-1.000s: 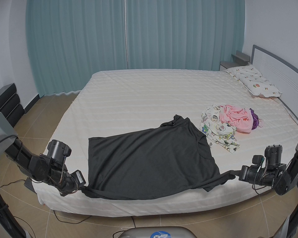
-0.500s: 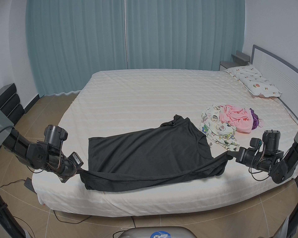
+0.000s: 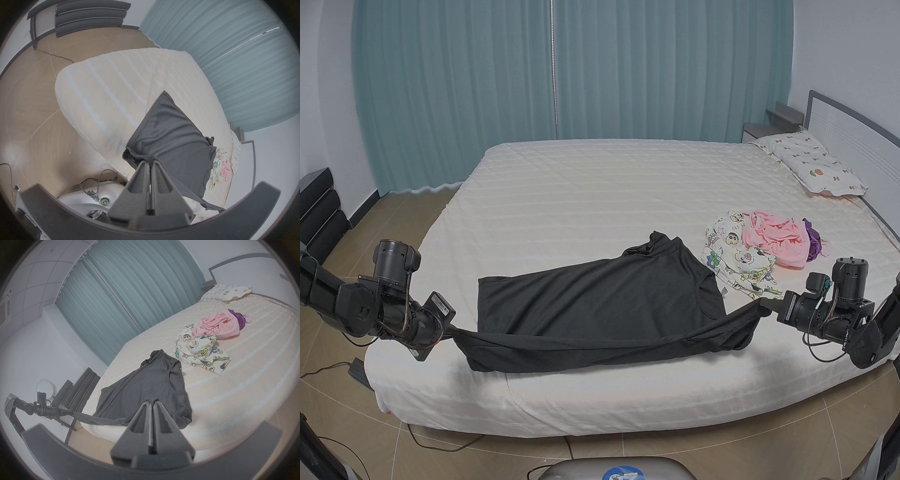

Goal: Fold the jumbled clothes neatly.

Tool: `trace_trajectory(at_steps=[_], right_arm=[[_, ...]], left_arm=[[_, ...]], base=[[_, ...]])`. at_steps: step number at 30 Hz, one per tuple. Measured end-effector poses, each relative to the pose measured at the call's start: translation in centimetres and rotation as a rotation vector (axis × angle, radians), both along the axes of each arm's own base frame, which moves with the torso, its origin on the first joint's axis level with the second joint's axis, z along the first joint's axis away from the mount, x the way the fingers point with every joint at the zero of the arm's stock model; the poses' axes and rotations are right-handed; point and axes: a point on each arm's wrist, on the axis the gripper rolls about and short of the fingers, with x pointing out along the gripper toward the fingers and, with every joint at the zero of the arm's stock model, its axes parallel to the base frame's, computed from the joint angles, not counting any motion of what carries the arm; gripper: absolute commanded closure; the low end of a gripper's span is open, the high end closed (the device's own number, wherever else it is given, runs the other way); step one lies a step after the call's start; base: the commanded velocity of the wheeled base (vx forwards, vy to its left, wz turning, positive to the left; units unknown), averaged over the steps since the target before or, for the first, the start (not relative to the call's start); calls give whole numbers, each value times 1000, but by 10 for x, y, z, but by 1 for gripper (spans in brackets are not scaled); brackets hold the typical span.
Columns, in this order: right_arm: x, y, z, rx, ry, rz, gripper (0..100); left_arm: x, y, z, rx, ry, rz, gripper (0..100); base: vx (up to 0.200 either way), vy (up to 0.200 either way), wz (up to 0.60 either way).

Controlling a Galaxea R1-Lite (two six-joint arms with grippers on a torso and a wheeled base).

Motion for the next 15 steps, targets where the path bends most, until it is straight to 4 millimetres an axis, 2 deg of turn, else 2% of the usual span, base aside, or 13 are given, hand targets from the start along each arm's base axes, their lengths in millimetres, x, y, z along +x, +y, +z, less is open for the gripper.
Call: trace_trajectory(at_steps=[10, 15], right_arm=[[2, 1, 7, 5, -18, -2, 100], [3, 2, 9, 5, -16, 4, 100]], left_arm=[[-5, 0, -7, -7, 29, -5, 100], [-4, 1, -10, -8, 40, -5, 100]], base=[[0, 0, 0], [200, 0, 0]])
